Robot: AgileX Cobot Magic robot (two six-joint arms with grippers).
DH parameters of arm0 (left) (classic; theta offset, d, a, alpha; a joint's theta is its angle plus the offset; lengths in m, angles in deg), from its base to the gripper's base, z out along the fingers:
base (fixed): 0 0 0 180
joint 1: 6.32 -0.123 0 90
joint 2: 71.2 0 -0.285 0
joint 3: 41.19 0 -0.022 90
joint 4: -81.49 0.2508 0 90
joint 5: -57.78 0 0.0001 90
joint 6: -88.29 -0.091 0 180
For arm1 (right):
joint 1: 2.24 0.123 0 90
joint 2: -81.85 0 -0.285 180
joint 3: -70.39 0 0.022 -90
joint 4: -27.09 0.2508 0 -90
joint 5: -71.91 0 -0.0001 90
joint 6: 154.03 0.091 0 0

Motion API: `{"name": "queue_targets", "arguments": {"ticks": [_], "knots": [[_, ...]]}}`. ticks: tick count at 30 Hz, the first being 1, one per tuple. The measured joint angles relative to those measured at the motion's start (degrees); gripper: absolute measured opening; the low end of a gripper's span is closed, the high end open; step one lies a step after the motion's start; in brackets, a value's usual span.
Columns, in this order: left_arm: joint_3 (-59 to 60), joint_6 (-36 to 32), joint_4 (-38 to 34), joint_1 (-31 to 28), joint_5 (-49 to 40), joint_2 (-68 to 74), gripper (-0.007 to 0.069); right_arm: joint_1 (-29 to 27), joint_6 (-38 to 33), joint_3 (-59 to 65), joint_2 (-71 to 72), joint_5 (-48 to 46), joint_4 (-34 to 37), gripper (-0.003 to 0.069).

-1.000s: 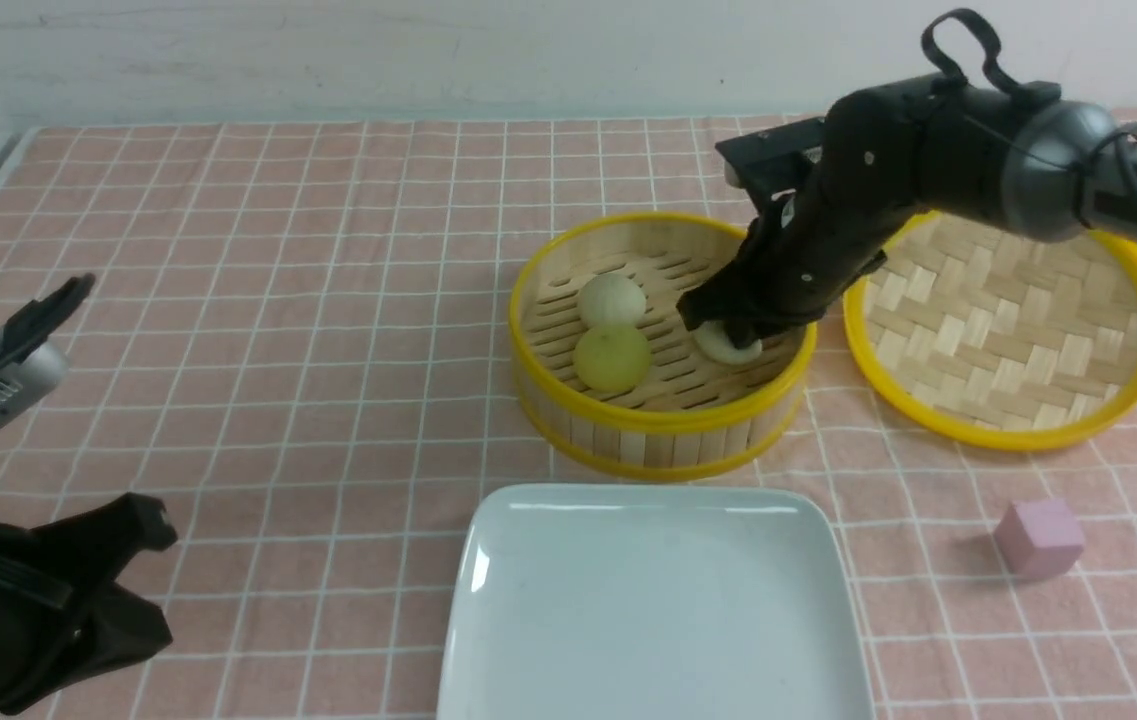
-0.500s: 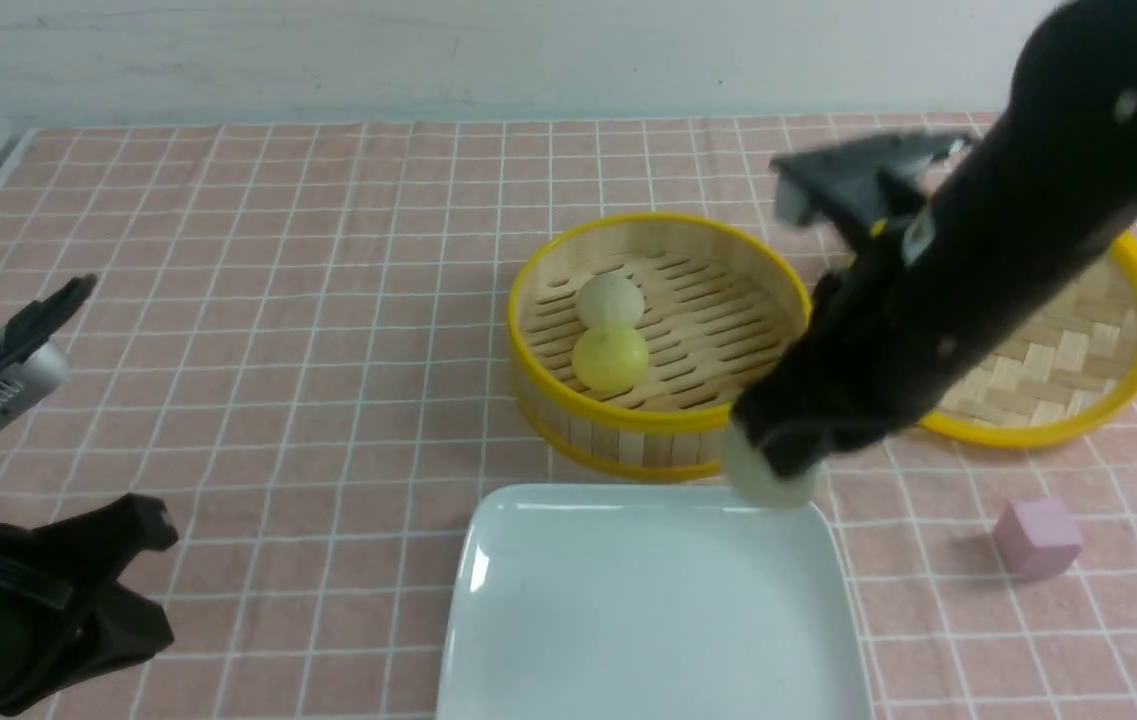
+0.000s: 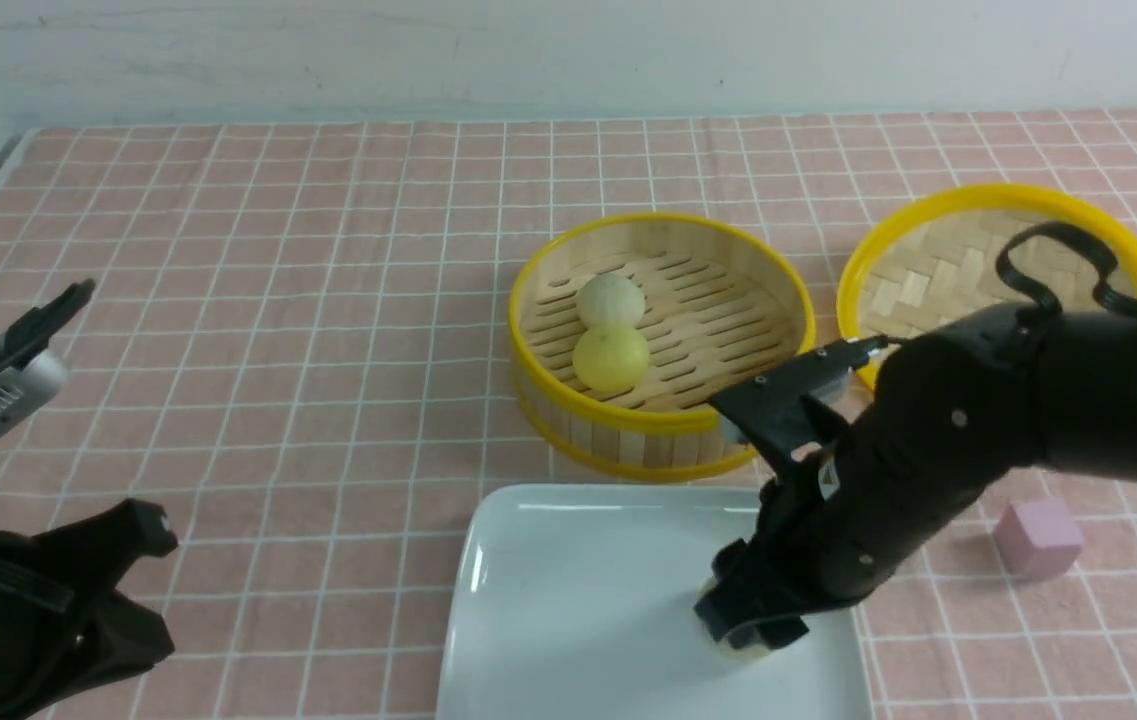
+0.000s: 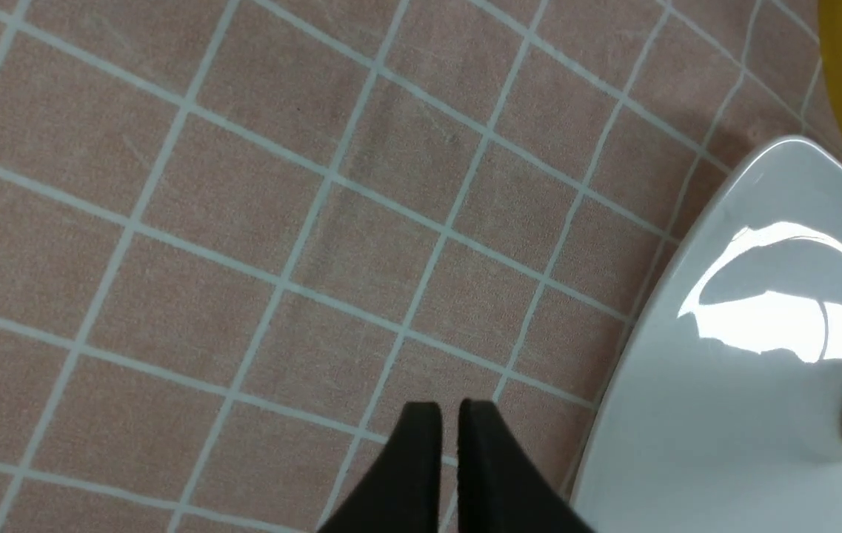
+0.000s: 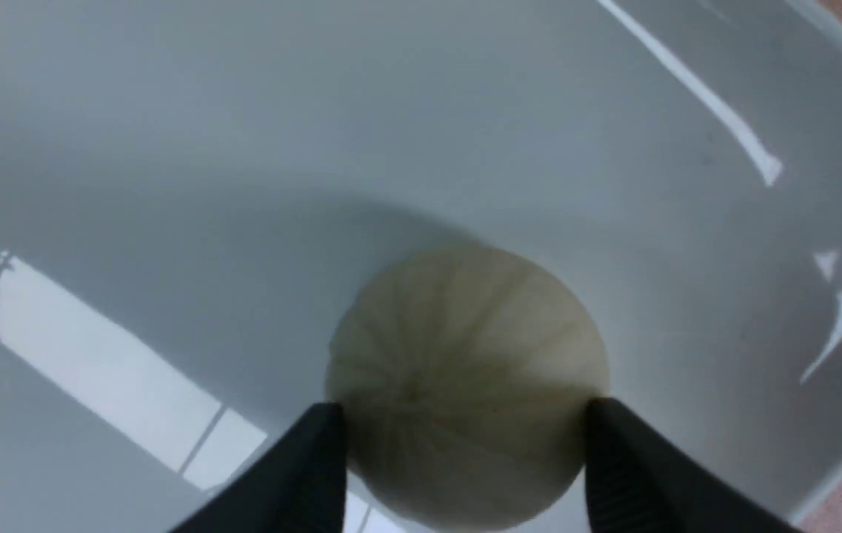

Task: Put the steamed buns into the plate on the pink tablecloth.
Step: 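Move the steamed bun from the bamboo steamer onto the white plate with the right gripper, then reach into the bamboo steamer and grasp a bun with the left gripper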

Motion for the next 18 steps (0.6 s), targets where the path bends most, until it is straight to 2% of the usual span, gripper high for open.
{"name": "queue_targets", "arguments": {"ticks": [1, 4, 6, 7, 8, 11, 15, 18], "knots": [[0.00, 0.00, 0.00, 0.00, -0.05, 0.00, 0.0065, 0.00, 0.06, 0.00, 0.14, 0.00, 0.00, 0.0478], [0.00, 0.05, 0.40, 0.00, -0.05, 0.00, 0.0069, -1.01, 1.08, -5.83, 4.31, -9.62, -3.93, 0.0499], [0.00, -0.27, 0.67, 0.00, -0.05, 0.00, 0.0072, -1.73, 1.08, -8.66, 7.60, -14.83, -6.63, 0.0467], [0.00, -0.79, 0.89, 0.00, -0.05, 0.00, 0.0074, -2.26, 1.08, -10.01, 10.10, -18.02, -8.42, 0.0426], [0.00, -0.87, 0.89, 0.00, -0.05, 0.00, 0.0074, -2.26, 1.08, -10.17, 10.10, -18.02, -8.66, 0.0419], [0.00, -2.58, 0.94, 0.00, -0.05, 0.00, 0.0076, -3.47, 1.08, -10.86, 18.11, -26.23, -12.96, 0.0244], [0.00, -3.89, 1.31, 0.00, 0.81, 0.00, 0.0084, -4.47, 1.93, -7.06, 29.71, -29.42, -14.71, 0.0019], [0.00, -4.04, 2.06, 0.00, 1.44, 0.00, 0.0092, -4.60, 3.29, -0.14, 38.54, -29.68, -15.03, -0.0013]]}}
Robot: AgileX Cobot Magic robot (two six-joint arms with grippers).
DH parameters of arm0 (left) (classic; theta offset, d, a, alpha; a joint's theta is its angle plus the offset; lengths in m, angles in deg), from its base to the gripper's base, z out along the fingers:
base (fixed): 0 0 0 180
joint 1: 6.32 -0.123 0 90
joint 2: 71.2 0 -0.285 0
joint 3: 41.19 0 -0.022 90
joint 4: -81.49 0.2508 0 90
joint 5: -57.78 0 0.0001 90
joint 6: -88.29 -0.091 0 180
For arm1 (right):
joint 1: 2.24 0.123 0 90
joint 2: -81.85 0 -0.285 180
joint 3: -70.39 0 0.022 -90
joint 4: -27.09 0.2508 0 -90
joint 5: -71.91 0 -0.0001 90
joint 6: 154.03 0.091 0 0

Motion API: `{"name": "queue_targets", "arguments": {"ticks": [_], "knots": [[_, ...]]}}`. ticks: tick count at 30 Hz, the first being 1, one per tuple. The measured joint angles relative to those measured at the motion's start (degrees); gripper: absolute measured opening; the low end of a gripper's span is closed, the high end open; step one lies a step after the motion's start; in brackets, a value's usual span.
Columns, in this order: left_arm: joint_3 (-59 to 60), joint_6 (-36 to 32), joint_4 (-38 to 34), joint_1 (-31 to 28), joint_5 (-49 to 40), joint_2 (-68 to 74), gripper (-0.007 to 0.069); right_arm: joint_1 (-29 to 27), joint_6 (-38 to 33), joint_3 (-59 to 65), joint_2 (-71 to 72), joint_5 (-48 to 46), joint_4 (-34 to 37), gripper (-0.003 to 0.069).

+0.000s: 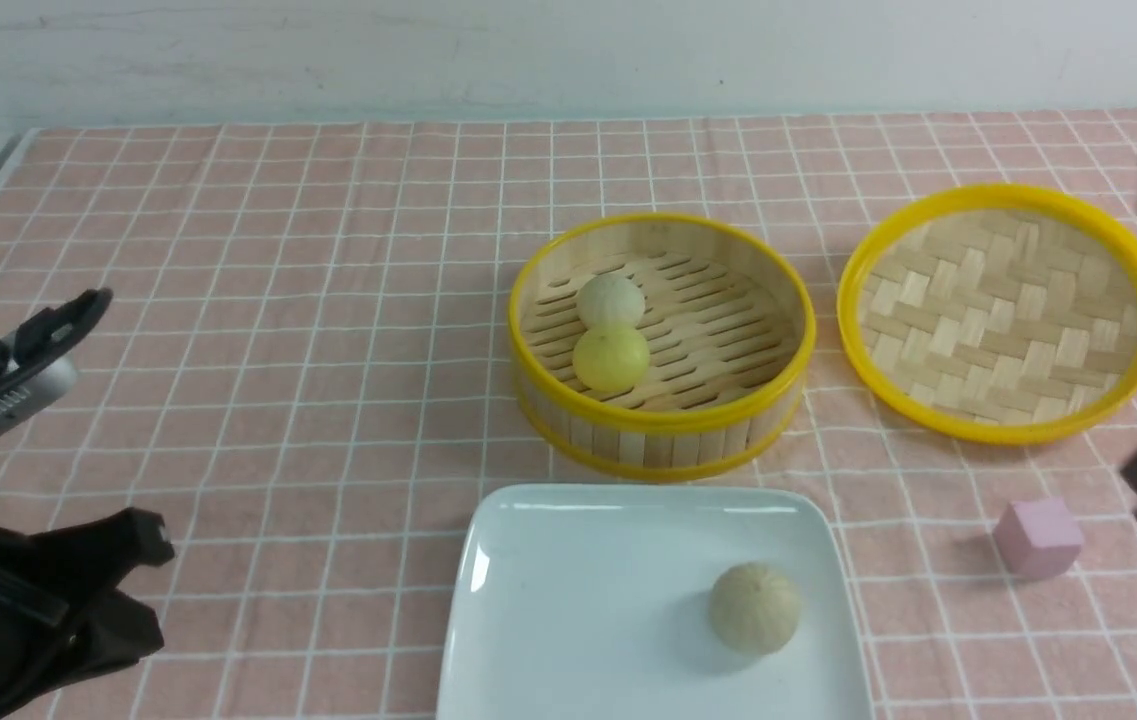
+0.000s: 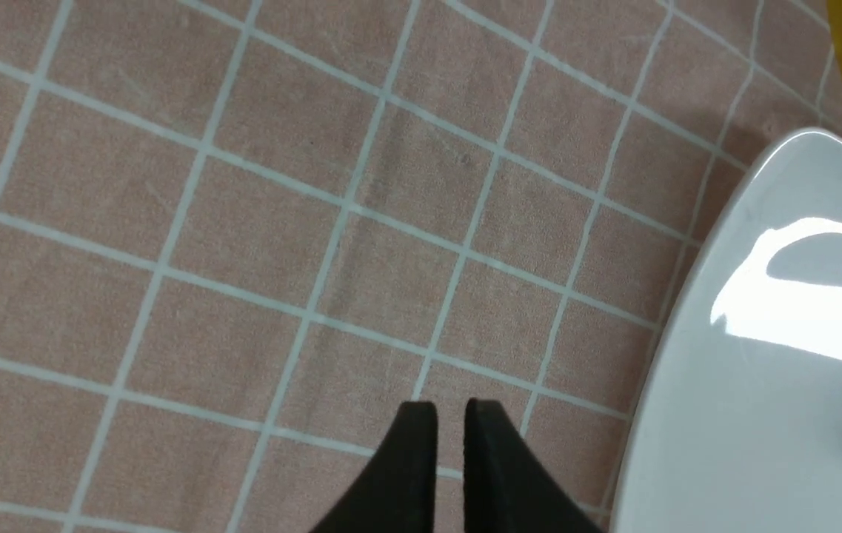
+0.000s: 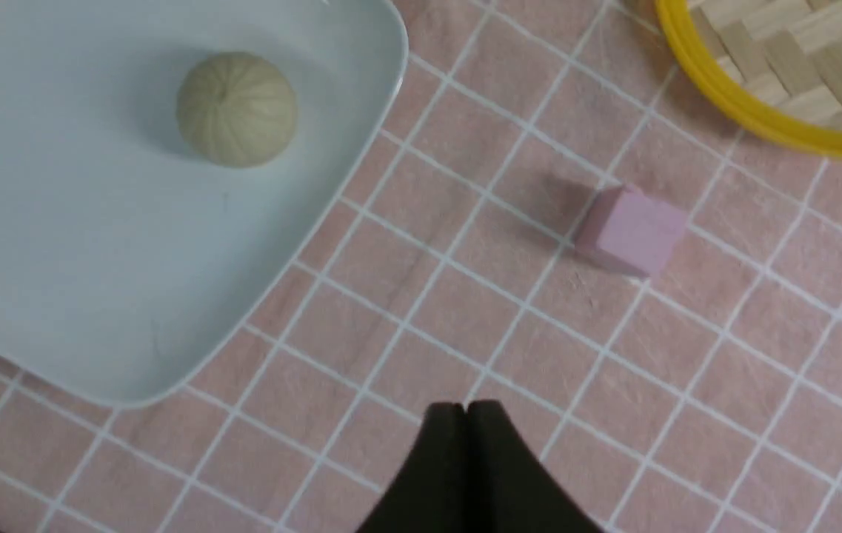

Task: Put the steamed buns into the plate on the pink tablecloth.
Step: 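Reach into the bamboo steamer and grasp a bun with the left gripper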

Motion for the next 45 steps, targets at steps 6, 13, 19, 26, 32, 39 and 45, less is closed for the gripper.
{"name": "queue_targets", "arguments": {"ticks": [6, 13, 19, 26, 32, 39, 45], "knots": [[-0.67, 0.00, 0.75, 0.00, 0.04, 0.36, 0.0152, 0.00, 0.65, 15.33, 16.11, 6.46, -0.07, -0.0014], [-14.24, -8.95, -10.04, 1.59, -4.60, 2.20, 0.0307, 0.00, 0.87, 30.56, 31.51, 16.22, -1.78, -0.0013], [-29.83, -15.69, -15.82, 13.01, -4.86, 13.11, 0.0318, 0.00, 0.93, 33.73, 33.92, 20.08, -1.35, -0.0009], [-45.87, -8.23, -5.04, 27.69, -5.97, 32.49, 0.0305, 0.00, 1.03, 33.90, 33.92, 21.10, -1.14, -0.0005], [-64.14, 2.28, 11.28, 34.13, -12.89, 50.54, 0.0305, 0.00, 1.03, 33.90, 33.92, 21.17, -1.14, 0.0000], [-82.16, 8.11, 23.55, 36.35, -18.57, 67.40, 0.0332, 0.00, 1.03, 33.90, 33.92, 21.17, -1.14, 0.0004], [-88.88, 9.27, 24.93, 36.35, -19.16, 73.66, 0.0364, 0.00, 1.03, 33.90, 33.92, 21.17, -0.17, 0.0010]]}}
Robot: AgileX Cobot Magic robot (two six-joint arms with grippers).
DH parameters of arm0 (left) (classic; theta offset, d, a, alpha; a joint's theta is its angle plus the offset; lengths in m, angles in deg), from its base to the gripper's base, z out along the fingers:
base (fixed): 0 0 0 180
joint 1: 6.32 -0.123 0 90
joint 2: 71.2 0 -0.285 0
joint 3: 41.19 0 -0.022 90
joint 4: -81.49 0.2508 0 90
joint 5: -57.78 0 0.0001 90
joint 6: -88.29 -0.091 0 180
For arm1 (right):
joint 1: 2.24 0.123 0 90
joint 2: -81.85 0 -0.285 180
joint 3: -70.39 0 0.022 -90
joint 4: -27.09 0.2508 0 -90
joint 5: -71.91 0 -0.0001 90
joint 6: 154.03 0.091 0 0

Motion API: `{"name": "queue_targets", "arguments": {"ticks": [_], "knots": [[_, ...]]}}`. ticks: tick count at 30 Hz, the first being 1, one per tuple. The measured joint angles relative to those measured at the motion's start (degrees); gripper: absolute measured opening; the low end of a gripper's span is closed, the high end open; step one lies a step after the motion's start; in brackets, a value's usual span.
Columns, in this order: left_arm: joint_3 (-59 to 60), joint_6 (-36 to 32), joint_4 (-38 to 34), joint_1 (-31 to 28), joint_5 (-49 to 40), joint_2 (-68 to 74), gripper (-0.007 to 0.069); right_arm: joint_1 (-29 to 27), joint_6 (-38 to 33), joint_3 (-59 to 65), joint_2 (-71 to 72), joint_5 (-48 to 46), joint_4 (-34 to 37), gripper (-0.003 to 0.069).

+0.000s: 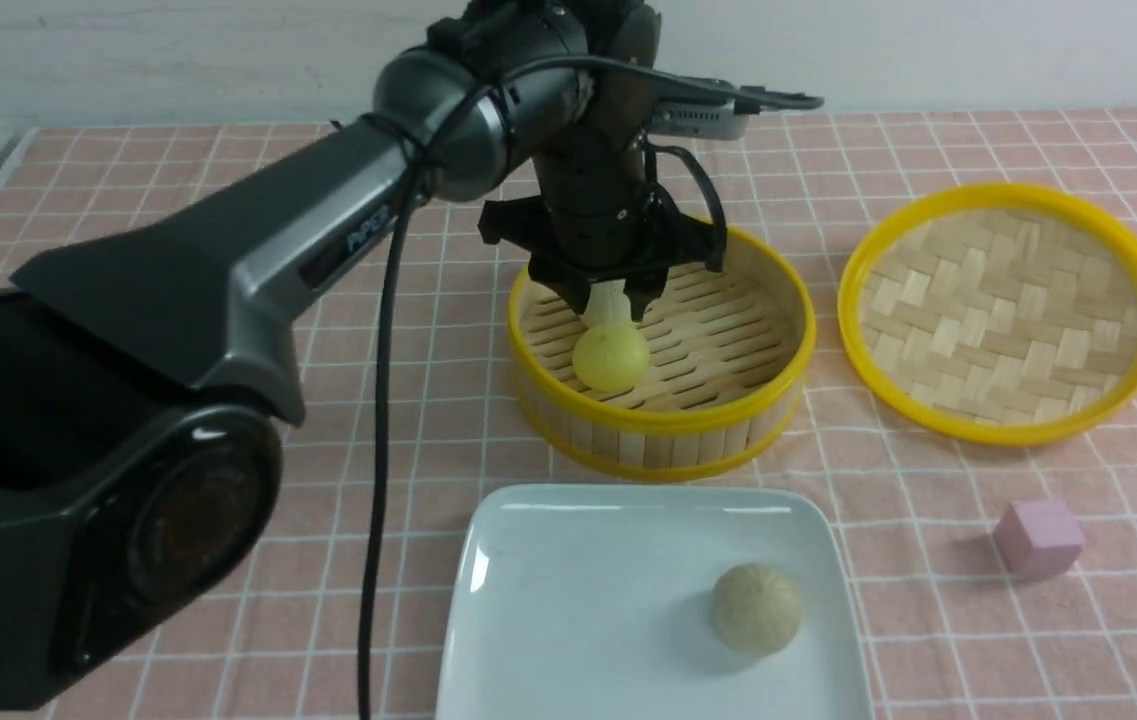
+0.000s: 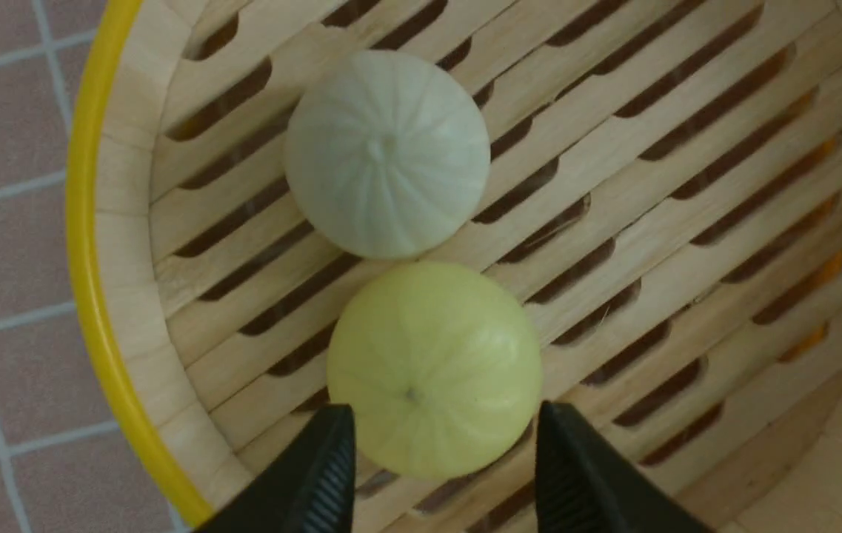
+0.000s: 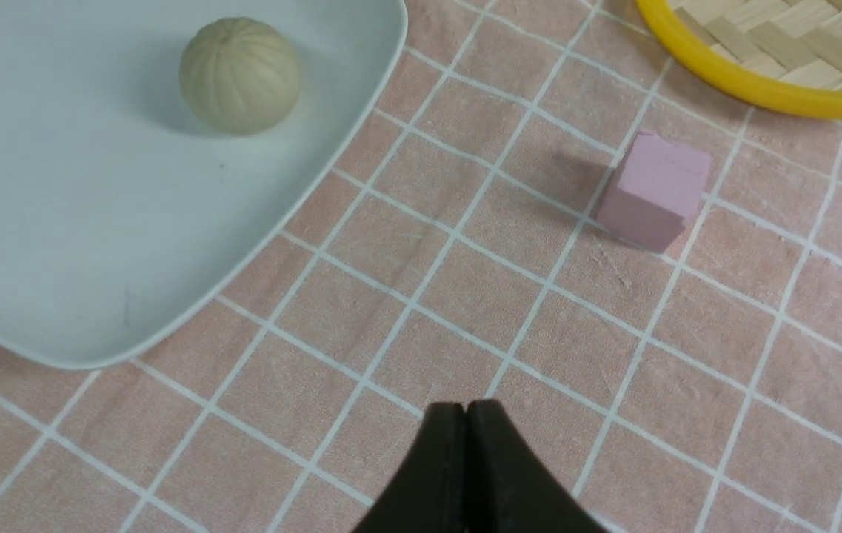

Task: Put the steamed buns into the plate on the pink tablecloth.
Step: 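Reach into the bamboo steamer and grasp a bun with the left gripper, then carry the bun from the bamboo steamer to the plate with the left gripper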

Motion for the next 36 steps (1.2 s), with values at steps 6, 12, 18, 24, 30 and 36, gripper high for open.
{"name": "queue_targets", "arguments": {"ticks": [6, 12, 18, 24, 30, 36], "knots": [[-0.46, 3.70, 3.62, 0.00, -0.32, 2.92, 0.0437, 0.00, 0.00, 0.00, 0.00, 0.00, 0.97, 0.0012], [-0.65, 6.82, 4.48, 0.00, -0.12, 4.57, 0.0487, 0.00, 0.00, 0.00, 0.01, 0.00, 1.02, 0.0013], [-0.72, 8.42, 3.90, 0.00, 0.35, 6.07, 0.0331, 0.00, 0.00, 0.00, 0.01, 0.00, 1.02, 0.0020], [-0.86, 7.25, 0.27, 0.10, -1.03, 4.53, 0.0029, 0.00, 0.00, 0.00, 0.13, -0.12, 1.25, 0.0022], [-3.00, 6.71, -0.67, 0.68, -5.13, -5.30, 0.0022, 0.00, 0.00, 0.00, 0.13, -0.17, 1.19, 0.0022], [2.08, 4.62, -0.52, 1.88, -5.70, -22.78, 0.0022, 0.00, 0.00, 0.00, 0.13, -0.12, 1.25, 0.0032]]}}
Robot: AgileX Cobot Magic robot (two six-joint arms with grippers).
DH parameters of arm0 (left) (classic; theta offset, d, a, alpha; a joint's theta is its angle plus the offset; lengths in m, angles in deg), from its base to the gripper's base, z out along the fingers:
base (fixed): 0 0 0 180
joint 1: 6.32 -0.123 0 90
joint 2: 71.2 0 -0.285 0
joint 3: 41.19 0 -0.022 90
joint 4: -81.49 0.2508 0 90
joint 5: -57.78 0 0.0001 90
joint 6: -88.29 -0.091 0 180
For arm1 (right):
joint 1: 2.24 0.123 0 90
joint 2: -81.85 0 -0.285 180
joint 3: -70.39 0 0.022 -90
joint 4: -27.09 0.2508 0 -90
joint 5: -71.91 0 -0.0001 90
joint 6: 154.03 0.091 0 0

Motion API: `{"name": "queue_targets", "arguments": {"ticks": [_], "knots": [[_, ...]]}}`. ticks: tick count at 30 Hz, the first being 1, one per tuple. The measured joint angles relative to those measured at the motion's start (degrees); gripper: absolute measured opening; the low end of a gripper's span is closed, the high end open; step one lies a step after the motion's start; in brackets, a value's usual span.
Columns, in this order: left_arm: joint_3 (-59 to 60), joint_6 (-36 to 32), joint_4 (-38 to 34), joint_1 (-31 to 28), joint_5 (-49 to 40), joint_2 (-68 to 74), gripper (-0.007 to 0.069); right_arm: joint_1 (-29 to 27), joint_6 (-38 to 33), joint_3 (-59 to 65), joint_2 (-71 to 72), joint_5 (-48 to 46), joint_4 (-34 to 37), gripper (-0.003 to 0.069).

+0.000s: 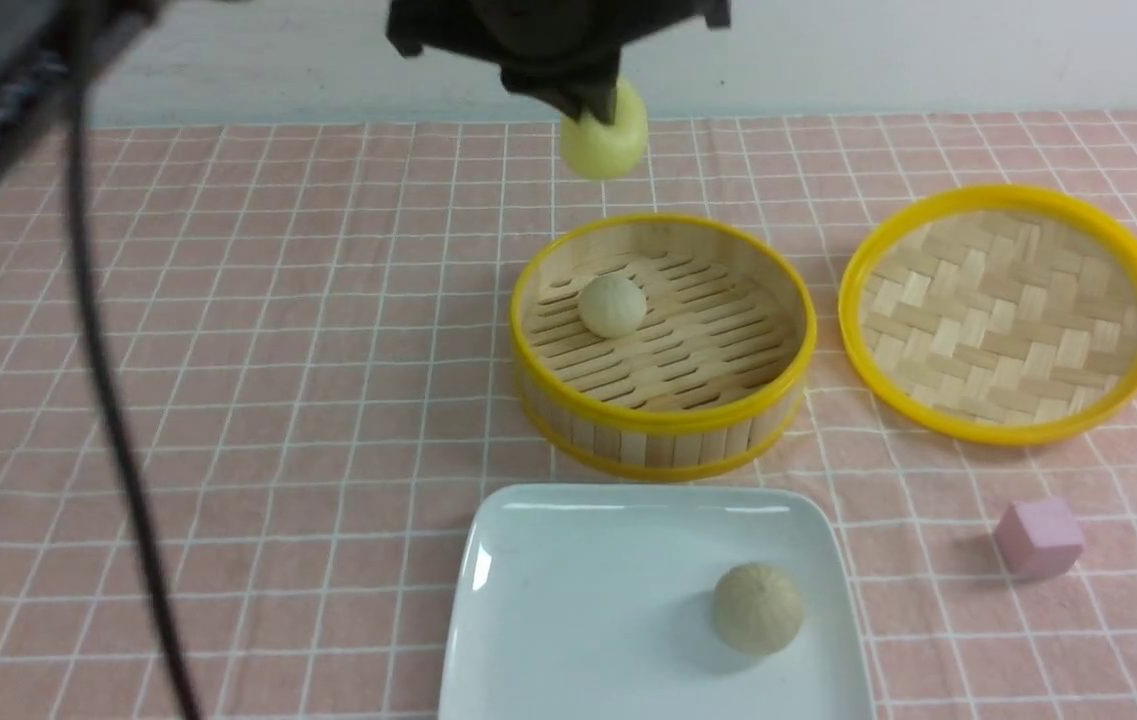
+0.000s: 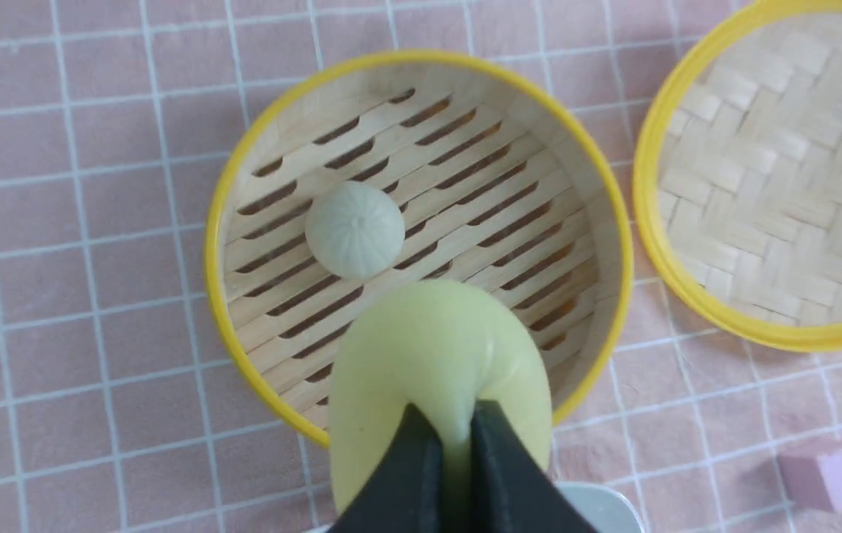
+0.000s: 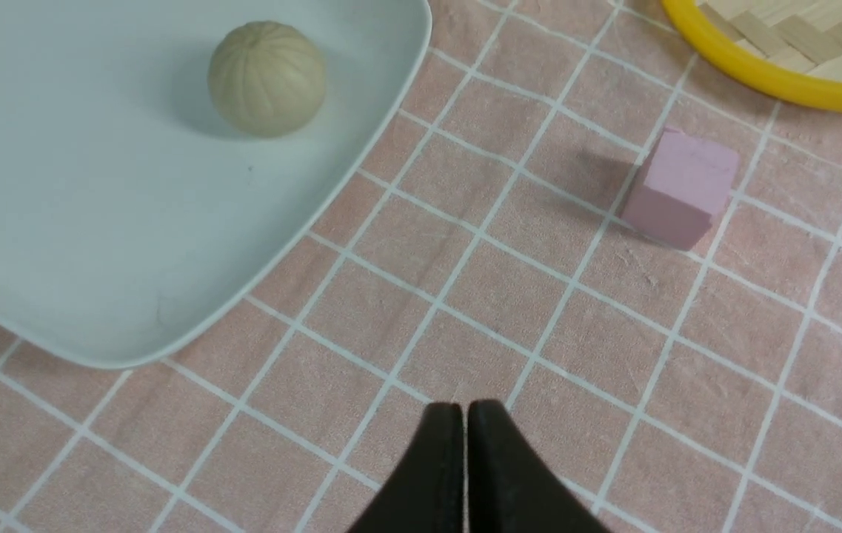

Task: Put the steamed buns into the plate on the pink tablecloth.
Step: 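Carry the bun from the bamboo steamer to the plate with the left gripper, then reach into the bamboo steamer and grasp a bun with the left gripper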

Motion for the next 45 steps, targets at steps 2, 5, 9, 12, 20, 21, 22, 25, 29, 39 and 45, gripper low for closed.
{"name": "queue_targets", "arguments": {"ticks": [2, 5, 9, 12, 20, 21, 22, 25, 29, 39, 45], "knots": [[8.37, -0.25, 0.17, 1.58, 0.00, -5.14, 0.0022, 0.00, 0.00, 0.00, 0.07, 0.00, 0.00, 0.0033], [24.37, 1.33, 0.24, 5.46, 0.25, -8.79, 0.0022, 0.00, 0.00, 0.00, 0.07, -0.05, 0.00, 0.0033], [40.40, 4.96, -0.67, 11.04, 8.94, -8.33, 0.0024, 0.00, 0.00, 0.00, 0.07, -0.05, 0.00, 0.0033], [45.84, 7.91, -1.14, 12.29, 16.95, -6.25, 0.0038, 0.00, 0.00, 0.00, 0.07, -0.05, -0.05, 0.0033], [46.51, 14.99, 2.07, 12.16, 23.01, 0.90, 0.0209, 0.00, 0.00, 0.00, 0.07, -0.05, -0.05, 0.0042], [46.51, 15.67, 2.29, 12.30, 23.42, 2.00, 0.0243, 0.00, 0.00, 0.00, 0.07, -0.05, 0.00, 0.0044], [46.51, 15.78, 2.35, 12.36, 23.51, 2.22, 0.0250, 0.00, 0.00, 0.00, 0.07, -0.05, 0.00, 0.0045], [45.65, 16.46, 2.75, 12.49, 23.82, 3.34, 0.0360, 0.00, 0.00, 0.00, 0.07, -0.05, 0.06, 0.0048], [40.53, 16.81, 4.39, 12.49, 19.90, 3.27, 0.0442, 0.00, 0.00, 0.00, 0.07, -0.05, 0.14, 0.0052], [25.14, 17.35, 6.97, 8.61, 12.14, 3.09, 0.0255, 0.00, 0.00, 0.00, 0.07, -0.05, 0.14, 0.0069], [17.78, 6.37, -4.10, 0.52, 14.74, 5.57, 0.0012, 0.00, 0.00, 0.00, 0.07, -0.05, 0.14, 0.0072]]}}
